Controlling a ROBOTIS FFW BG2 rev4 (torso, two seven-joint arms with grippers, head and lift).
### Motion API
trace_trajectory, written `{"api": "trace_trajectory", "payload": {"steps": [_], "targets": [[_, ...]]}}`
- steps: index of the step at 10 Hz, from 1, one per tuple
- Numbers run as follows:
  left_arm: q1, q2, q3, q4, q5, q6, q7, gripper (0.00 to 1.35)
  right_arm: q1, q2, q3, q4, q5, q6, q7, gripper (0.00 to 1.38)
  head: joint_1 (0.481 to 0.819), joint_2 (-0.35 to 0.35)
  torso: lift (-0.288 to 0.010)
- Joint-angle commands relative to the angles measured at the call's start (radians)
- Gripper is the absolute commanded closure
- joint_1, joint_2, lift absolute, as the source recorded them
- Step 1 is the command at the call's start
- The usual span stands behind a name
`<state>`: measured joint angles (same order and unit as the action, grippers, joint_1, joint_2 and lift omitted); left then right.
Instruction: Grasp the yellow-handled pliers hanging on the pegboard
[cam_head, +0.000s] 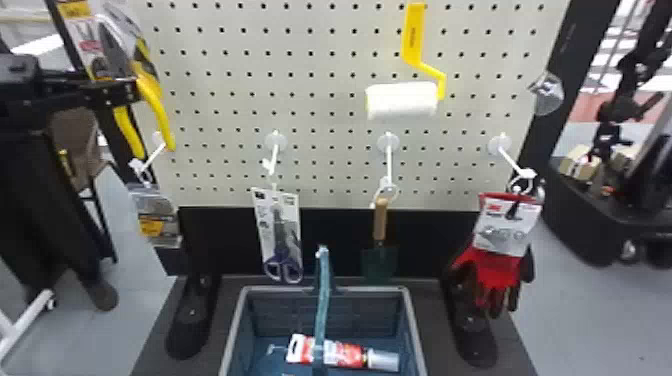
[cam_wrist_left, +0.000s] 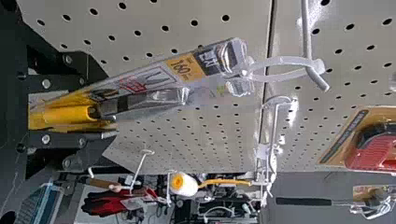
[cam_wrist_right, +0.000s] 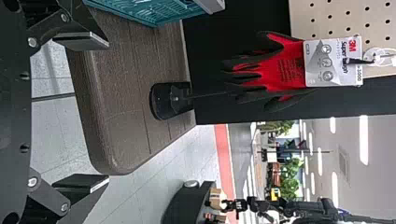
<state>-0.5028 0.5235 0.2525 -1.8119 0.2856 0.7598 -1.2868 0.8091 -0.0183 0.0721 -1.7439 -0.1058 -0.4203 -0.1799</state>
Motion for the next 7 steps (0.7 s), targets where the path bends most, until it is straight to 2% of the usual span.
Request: {"api": "trace_trajectory", "payload": {"steps": [1, 3, 7], "targets": [[0.001, 0.004, 0.01, -0.001, 0.01, -0.011, 0.004, 1.22, -0.003, 0.0, 0.0, 0.0, 0.0, 0.0, 0.0, 0.27, 0.549, 0.0, -0.1], [0.005, 0.01, 0.014, -0.001, 0.015, -0.014, 0.004, 1.22, 0.001, -0.002, 0.0, 0.0, 0.0, 0.0, 0.0, 0.27, 0.549, 0.0, -0.1], [0.012, 0.007, 0.016, -0.001, 0.029, -0.014, 0.009, 1.22, 0.003, -0.002, 0.0, 0.0, -0.002, 0.0, 0.0, 0.27, 0.549, 0.0, -0.1]]}}
